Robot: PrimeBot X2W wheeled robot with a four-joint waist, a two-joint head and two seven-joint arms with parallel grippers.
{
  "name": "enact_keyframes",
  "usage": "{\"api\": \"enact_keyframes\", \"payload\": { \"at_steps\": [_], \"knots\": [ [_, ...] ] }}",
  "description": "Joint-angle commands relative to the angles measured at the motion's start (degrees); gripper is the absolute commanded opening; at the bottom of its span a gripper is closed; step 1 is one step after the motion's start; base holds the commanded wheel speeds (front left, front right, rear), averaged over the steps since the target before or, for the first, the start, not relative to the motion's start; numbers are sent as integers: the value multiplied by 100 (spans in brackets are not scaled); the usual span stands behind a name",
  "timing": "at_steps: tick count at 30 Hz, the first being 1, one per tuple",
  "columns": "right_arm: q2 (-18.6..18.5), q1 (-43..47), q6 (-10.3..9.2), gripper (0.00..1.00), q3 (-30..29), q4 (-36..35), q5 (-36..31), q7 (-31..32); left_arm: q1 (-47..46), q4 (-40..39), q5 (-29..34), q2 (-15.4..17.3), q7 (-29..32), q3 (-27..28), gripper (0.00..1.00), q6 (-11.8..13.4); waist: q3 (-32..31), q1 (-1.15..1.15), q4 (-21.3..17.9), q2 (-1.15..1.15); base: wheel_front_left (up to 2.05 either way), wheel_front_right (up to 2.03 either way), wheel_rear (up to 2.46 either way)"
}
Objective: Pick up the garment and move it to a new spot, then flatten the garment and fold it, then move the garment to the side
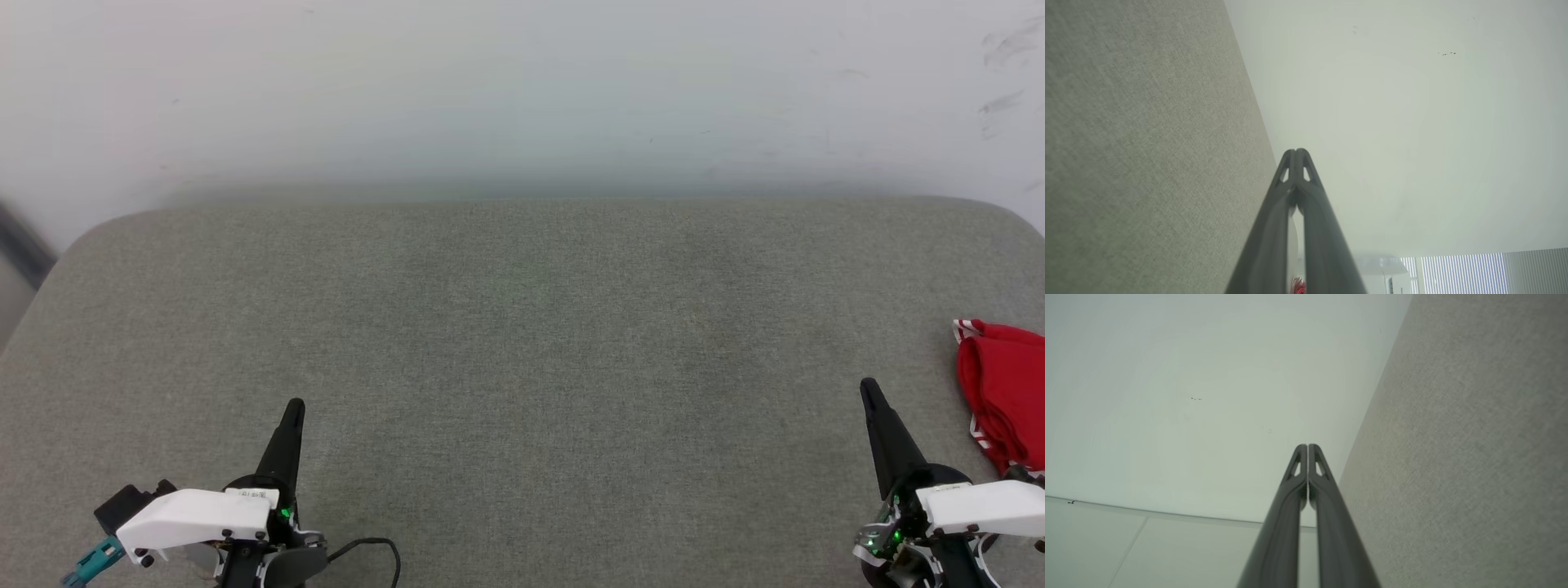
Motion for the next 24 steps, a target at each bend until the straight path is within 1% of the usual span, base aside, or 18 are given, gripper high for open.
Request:
{"api": "enact_keyframes", "payload": {
  "at_steps": [1, 19, 24],
  "knots": [
    [-11, -133, 1, 0, -12, 19, 124, 32, -92, 3, -90, -15, 39, 63, 0, -59, 4, 0, 1, 0, 0, 0, 0],
    [14, -274, 0, 0, -73, 199, 862, 93, -143, 45, -632, -166, 236, 334, 0, -243, 57, 0, 8, 0, 0, 0, 0],
    [23, -299, 0, 0, -88, 222, 948, 110, -155, 51, -709, -192, 271, 381, 0, -264, 68, 0, 9, 0, 0, 0, 0]
  ]
}}
